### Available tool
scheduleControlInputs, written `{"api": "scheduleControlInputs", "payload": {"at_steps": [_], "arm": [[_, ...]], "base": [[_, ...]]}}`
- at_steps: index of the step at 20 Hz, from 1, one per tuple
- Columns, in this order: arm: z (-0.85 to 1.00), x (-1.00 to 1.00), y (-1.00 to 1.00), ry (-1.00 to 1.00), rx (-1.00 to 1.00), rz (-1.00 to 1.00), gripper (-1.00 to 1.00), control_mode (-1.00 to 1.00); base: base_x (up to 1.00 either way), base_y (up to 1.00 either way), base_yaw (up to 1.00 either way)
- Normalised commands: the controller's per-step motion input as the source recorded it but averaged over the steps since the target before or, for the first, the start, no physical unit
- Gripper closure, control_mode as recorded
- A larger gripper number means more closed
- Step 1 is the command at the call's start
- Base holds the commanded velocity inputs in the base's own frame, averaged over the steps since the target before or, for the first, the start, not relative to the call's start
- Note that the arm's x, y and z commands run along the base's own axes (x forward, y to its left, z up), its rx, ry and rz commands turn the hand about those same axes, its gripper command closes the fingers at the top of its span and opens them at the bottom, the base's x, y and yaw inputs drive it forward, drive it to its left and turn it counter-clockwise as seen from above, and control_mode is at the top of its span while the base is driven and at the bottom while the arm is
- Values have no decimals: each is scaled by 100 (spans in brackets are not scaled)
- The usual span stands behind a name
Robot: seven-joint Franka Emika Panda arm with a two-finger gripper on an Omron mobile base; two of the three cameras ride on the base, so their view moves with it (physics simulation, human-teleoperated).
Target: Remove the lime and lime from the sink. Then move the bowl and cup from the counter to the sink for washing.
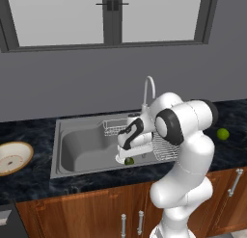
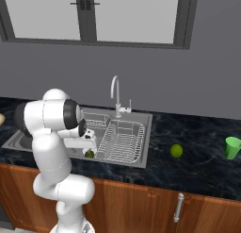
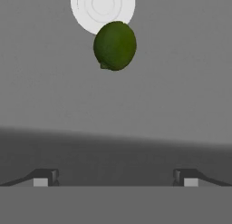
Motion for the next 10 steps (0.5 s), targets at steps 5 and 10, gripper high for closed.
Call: {"api": "scheduleControlInputs", "payload": {"at_steps": [5,10], "arm": [[-18,9,0,0,0,0,-100,-100],[-17,8,0,0,0,0,-100,-100]], "base": [[0,0,0],[0,0,0]]}}
